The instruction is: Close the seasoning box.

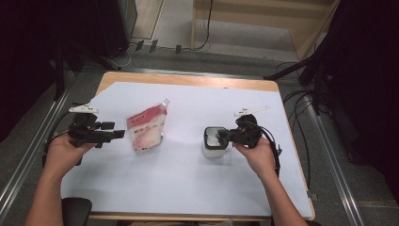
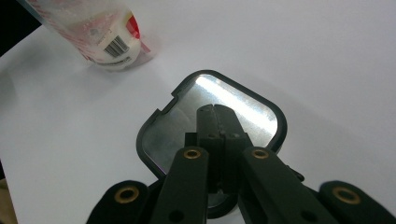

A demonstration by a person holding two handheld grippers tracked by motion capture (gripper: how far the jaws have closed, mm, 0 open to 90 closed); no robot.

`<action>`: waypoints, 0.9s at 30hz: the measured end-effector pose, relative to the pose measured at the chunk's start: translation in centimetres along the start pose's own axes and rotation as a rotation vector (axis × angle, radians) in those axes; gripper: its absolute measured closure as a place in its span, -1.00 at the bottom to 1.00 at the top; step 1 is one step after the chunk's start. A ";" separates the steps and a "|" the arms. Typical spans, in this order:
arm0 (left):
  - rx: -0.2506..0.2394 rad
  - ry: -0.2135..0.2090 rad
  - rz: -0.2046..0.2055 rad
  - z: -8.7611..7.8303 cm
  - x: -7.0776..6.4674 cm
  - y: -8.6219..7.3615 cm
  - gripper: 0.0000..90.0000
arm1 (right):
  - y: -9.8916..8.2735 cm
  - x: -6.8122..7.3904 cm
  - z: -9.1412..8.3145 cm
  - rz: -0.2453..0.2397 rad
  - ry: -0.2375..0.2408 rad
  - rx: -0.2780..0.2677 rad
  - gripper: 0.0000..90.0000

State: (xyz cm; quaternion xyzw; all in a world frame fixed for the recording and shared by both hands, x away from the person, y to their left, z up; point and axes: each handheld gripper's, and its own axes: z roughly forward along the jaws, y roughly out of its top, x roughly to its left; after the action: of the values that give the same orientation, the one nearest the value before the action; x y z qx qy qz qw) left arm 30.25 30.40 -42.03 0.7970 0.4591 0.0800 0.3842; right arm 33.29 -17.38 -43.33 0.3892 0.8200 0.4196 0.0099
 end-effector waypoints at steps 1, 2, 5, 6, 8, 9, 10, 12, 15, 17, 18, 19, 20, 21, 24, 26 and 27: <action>-0.007 0.002 -0.003 0.1 0.0 0.0 -0.18 | 0.0 0.0 0.0 -0.002 -0.001 -0.001 1.00; -0.010 0.002 -0.003 0.1 0.0 0.0 -0.18 | 0.0 0.0 -0.1 0.000 -0.004 0.002 1.00; 0.000 -0.001 0.000 0.0 0.0 0.0 -0.18 | 0.0 -0.1 -0.3 -0.006 -0.004 -0.013 0.86; -0.001 -0.004 -0.003 0.0 0.0 0.0 -0.18 | 0.0 -0.3 -0.4 -0.006 -0.002 -0.025 0.78; -0.011 0.002 -0.007 0.1 0.0 -0.1 -0.18 | 0.0 -0.7 -0.9 -0.011 -0.005 -0.050 0.70; -0.011 -0.002 -0.007 0.2 0.0 -0.1 -0.18 | 0.0 -0.8 -1.1 -0.006 -0.007 -0.055 0.65; -0.009 -0.004 -0.009 0.2 0.0 -0.1 -0.18 | 0.0 -1.1 -1.3 -0.002 -0.010 -0.067 0.60; -0.002 -0.003 -0.004 0.2 0.0 -0.1 -0.18 | -0.1 -1.5 -1.9 0.015 -0.009 -0.087 0.49; -0.007 -0.004 -0.007 0.2 0.0 -0.1 -0.18 | -0.1 -2.0 -2.7 0.011 -0.037 -0.109 0.36; -0.004 -0.001 -0.006 0.1 0.1 -0.1 -0.19 | -0.3 -2.5 -3.2 0.016 -0.054 -0.127 0.26; -0.003 -0.003 -0.006 0.2 0.1 -0.1 -0.19 | -0.4 -2.8 -3.4 0.014 -0.065 -0.138 0.20; 0.001 0.001 -0.004 0.2 0.1 -0.1 -0.19 | -0.5 -3.1 -3.5 0.009 -0.075 -0.148 0.17; 0.001 -0.002 -0.005 0.2 0.1 -0.2 -0.19 | -0.6 -3.2 -3.5 0.004 -0.084 -0.151 0.15; 0.003 -0.002 -0.007 0.2 0.1 -0.2 -0.19 | -0.7 -3.4 -3.6 -0.002 -0.098 -0.154 0.12; 0.007 -0.008 -0.008 0.3 0.1 -0.2 -0.19 | -1.2 -4.2 -3.7 0.003 -0.116 -0.165 0.06; 0.009 -0.012 -0.011 0.4 0.1 -0.2 -0.20 | -1.4 -4.5 -3.7 0.010 -0.124 -0.160 0.02; 0.012 -0.011 -0.009 0.4 0.1 -0.2 -0.20 | -1.5 -4.8 -3.7 0.014 -0.134 -0.156 -0.02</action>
State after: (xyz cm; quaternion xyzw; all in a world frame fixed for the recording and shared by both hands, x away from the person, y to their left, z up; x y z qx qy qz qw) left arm 30.33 30.33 -42.47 0.7978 0.4608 0.0713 0.3823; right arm 34.38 -23.50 -43.51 0.4200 0.7796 0.4552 0.0923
